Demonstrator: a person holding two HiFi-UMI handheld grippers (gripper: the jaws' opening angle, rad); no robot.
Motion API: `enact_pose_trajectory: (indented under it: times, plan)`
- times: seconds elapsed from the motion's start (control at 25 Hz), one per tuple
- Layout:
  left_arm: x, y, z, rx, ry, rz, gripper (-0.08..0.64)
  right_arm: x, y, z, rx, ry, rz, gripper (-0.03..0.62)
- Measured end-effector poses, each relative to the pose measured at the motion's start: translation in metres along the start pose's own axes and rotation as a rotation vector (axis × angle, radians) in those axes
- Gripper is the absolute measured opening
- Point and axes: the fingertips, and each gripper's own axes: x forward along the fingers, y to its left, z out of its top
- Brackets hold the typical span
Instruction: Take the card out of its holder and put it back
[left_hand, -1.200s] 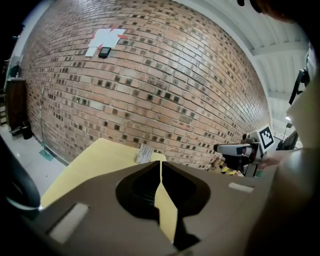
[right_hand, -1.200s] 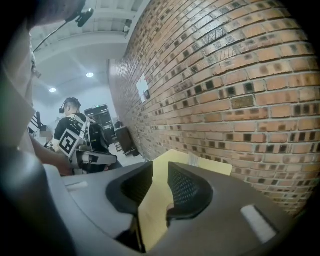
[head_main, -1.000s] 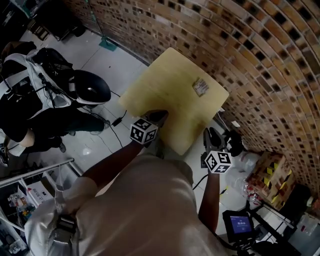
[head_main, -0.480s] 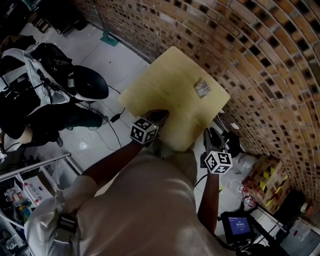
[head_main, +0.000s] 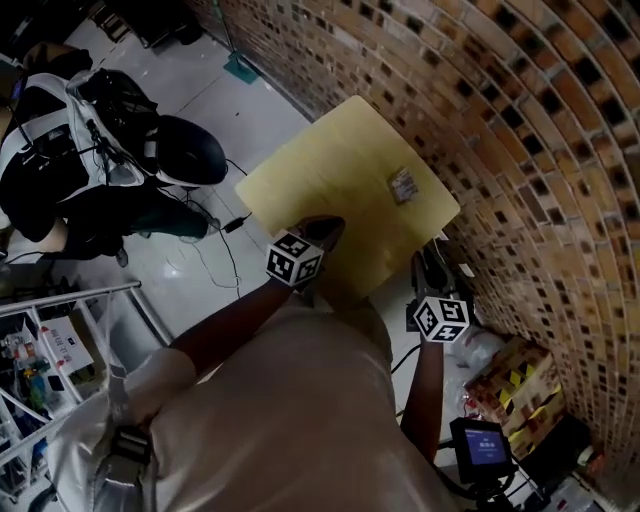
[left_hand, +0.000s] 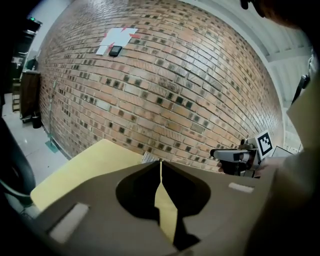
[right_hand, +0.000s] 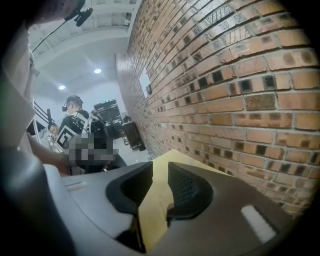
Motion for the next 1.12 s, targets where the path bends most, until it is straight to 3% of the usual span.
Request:
enact_pose_trajectory:
  times: [0.24,0.6,1.12]
  plan:
    - [0.02,-0.02,0.022,0.016,-0.03,0.029,0.014,0.013,-0.034,0.03,-0.06,0.012,0.04,0.089]
    - [0.039,-0.012,0.038,-0.001,-0.061,0.097,0.014,0.038,-0.06,0.058,-0.091,0.018,0.096,0.088]
    - [0.058,-0.003,0.037,-0.045,-0.075,0.205,0.014,0.09,-0.089,0.056,-0.179,0.114,0.174,0.089]
